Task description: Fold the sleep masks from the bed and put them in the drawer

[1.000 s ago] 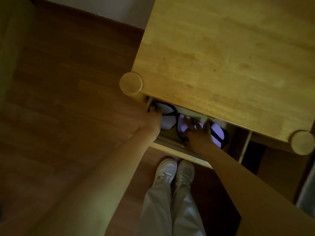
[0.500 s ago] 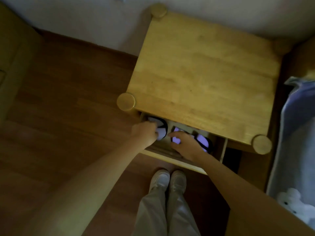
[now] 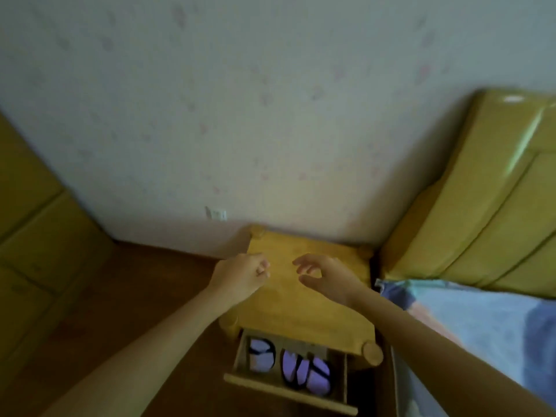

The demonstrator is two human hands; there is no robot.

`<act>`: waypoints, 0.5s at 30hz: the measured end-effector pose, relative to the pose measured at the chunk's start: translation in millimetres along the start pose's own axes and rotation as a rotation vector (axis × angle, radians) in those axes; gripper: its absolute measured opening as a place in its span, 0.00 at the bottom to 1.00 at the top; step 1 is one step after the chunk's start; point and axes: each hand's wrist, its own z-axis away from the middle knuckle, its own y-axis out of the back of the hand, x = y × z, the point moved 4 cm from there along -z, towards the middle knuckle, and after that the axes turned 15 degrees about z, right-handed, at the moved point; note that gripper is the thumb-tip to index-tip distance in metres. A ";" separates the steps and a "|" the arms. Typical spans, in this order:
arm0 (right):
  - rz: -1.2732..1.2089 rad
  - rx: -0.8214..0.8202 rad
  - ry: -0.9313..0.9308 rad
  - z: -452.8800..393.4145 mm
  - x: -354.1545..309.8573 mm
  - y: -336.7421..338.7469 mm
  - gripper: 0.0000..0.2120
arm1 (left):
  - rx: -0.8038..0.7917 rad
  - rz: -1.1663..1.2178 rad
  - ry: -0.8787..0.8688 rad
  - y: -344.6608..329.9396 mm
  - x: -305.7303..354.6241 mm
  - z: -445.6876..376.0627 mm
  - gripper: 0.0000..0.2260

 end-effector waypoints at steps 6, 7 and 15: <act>0.166 0.258 0.028 73.5 -58.1 149.0 0.14 | 0.190 -0.118 -0.267 133.5 112.0 42.2 0.08; 0.199 0.301 0.022 85.8 -68.5 169.6 0.15 | 0.204 -0.126 -0.314 152.9 126.6 50.0 0.09; 0.324 0.647 -0.189 205.7 -142.5 268.2 0.16 | 0.223 -0.091 -0.710 251.8 212.3 103.8 0.09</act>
